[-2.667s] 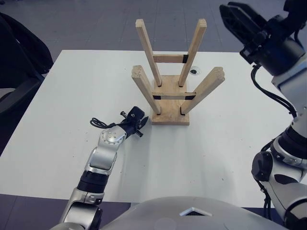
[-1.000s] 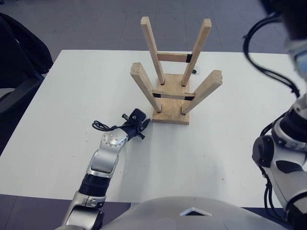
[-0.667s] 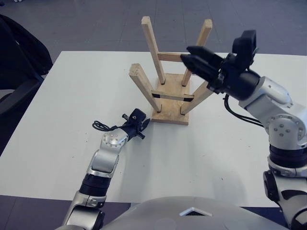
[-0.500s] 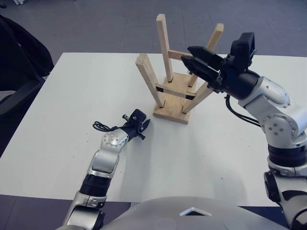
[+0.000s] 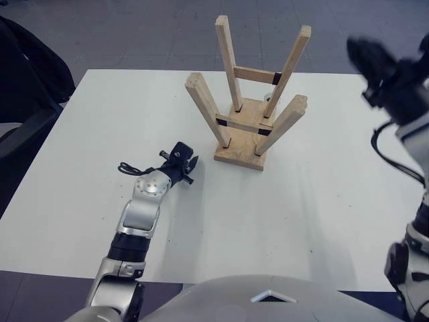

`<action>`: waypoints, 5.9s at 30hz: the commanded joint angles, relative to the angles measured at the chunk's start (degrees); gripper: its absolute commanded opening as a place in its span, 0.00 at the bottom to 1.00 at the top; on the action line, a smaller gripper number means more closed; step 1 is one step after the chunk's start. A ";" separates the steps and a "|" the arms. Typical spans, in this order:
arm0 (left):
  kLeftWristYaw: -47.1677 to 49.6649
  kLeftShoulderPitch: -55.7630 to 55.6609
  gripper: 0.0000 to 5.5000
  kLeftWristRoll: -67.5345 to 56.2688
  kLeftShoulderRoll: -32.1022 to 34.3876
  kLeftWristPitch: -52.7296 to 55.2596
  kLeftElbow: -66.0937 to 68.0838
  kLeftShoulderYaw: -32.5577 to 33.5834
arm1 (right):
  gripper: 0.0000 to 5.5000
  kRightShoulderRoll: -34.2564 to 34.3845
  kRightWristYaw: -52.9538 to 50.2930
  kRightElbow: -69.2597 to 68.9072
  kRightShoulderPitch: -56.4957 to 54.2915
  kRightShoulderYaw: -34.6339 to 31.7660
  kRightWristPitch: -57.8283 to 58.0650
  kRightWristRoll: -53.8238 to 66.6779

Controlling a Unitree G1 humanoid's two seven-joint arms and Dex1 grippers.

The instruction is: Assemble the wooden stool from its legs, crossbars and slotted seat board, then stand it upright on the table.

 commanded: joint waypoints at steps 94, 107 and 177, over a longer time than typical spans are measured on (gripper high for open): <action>-12.14 1.92 0.29 -5.65 7.67 -0.47 5.19 -1.29 | 0.41 3.30 55.75 65.17 -17.26 21.75 -46.00 -48.98; -7.52 -8.85 0.29 -5.42 0.09 2.13 10.67 -2.23 | 0.41 14.63 38.75 82.76 -29.71 19.10 -49.07 -52.80; -52.90 -17.47 0.46 -44.54 21.52 14.49 -0.04 9.87 | 0.23 -6.34 72.50 31.31 -23.29 14.95 -6.69 -23.69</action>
